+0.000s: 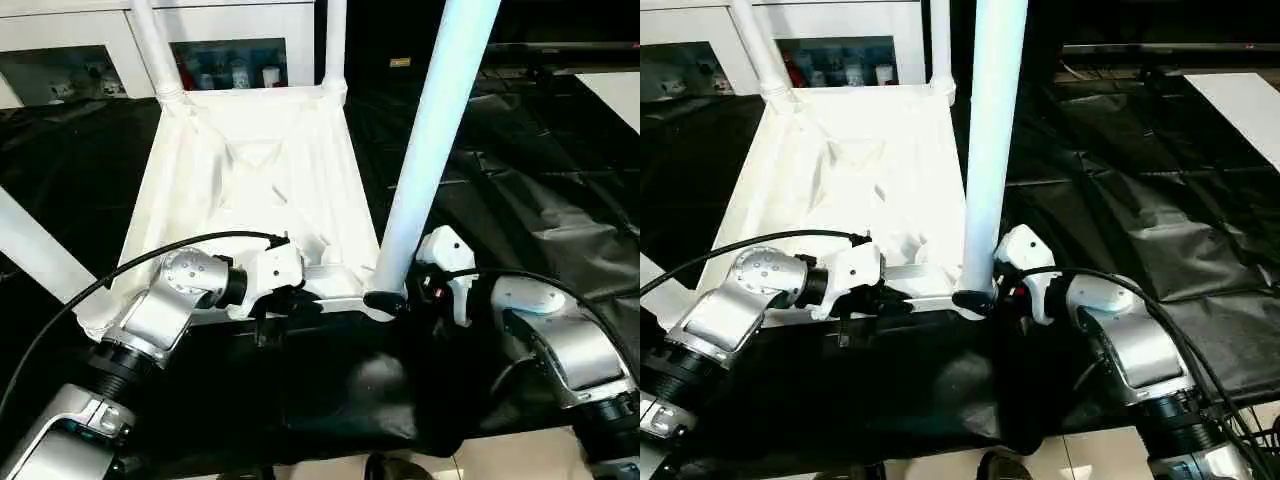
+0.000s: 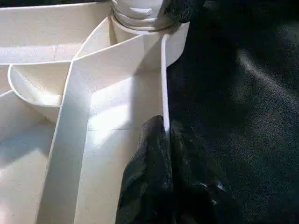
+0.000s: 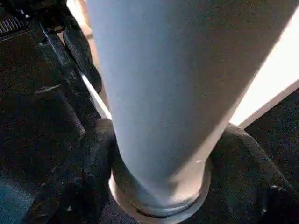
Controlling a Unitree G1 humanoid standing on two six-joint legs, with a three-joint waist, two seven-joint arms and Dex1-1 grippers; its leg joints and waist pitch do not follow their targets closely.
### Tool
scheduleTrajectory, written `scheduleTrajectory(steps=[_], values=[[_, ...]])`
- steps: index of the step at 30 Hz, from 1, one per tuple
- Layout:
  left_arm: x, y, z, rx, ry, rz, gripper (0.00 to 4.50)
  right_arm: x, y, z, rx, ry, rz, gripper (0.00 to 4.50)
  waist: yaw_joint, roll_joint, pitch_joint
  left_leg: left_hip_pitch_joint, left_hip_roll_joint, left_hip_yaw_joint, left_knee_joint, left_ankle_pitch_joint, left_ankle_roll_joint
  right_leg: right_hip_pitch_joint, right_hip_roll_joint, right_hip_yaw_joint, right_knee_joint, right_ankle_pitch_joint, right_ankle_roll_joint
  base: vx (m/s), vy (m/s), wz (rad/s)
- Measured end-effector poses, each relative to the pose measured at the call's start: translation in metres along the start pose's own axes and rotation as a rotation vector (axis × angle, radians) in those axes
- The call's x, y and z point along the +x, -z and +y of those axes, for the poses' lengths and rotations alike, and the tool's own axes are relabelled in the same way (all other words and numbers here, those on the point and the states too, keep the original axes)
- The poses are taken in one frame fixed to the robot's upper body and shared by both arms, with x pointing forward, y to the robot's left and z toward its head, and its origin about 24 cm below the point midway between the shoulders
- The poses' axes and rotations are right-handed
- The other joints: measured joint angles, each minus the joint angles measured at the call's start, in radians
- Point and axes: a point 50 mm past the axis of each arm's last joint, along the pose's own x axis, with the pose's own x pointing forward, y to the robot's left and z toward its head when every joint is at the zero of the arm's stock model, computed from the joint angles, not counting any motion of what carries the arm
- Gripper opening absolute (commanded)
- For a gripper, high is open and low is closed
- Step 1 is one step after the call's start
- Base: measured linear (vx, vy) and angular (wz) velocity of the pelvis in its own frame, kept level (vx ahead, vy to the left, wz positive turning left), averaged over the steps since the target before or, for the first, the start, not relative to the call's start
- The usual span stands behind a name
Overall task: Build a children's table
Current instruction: Rotate leg to tighten
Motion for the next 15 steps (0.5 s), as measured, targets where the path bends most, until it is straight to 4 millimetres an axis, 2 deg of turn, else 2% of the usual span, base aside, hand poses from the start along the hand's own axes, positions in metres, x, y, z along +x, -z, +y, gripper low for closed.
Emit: scheduleTrajectory(steps=[3,9,15], values=[[0.0,0.0,0.0,-0.001,-0.001,0.001,0.0,0.001,0.0,0.0,-0.005,-0.001,-0.004,2.56,-0.001,0.0,0.0,0.0,0.0,0.0,0.0,0.0,0.0,0.0,0.0,0.0,0.0,0.0,0.0,0.0,0.0,0.0],[0.0,0.001,0.001,-0.016,-0.009,0.001,0.0,0.003,0.001,0.002,-0.004,0.019,-0.012,2.46,-0.004,0.0,0.0,0.001,0.0,0.0,0.0,0.0,0.0,0.001,0.0,0.0,0.0,0.0,-0.001,0.0,0.0,0.0],[0.016,-0.004,0.012,-0.081,-0.107,-0.022,0.0,0.011,0.007,-0.004,0.131,0.229,-0.049,2.45,-0.006,-0.003,0.0,0.005,-0.001,0.0,0.0,0.0,-0.001,0.004,-0.001,0.001,0.0,0.0,0.0,0.0,0.0,0.0]])
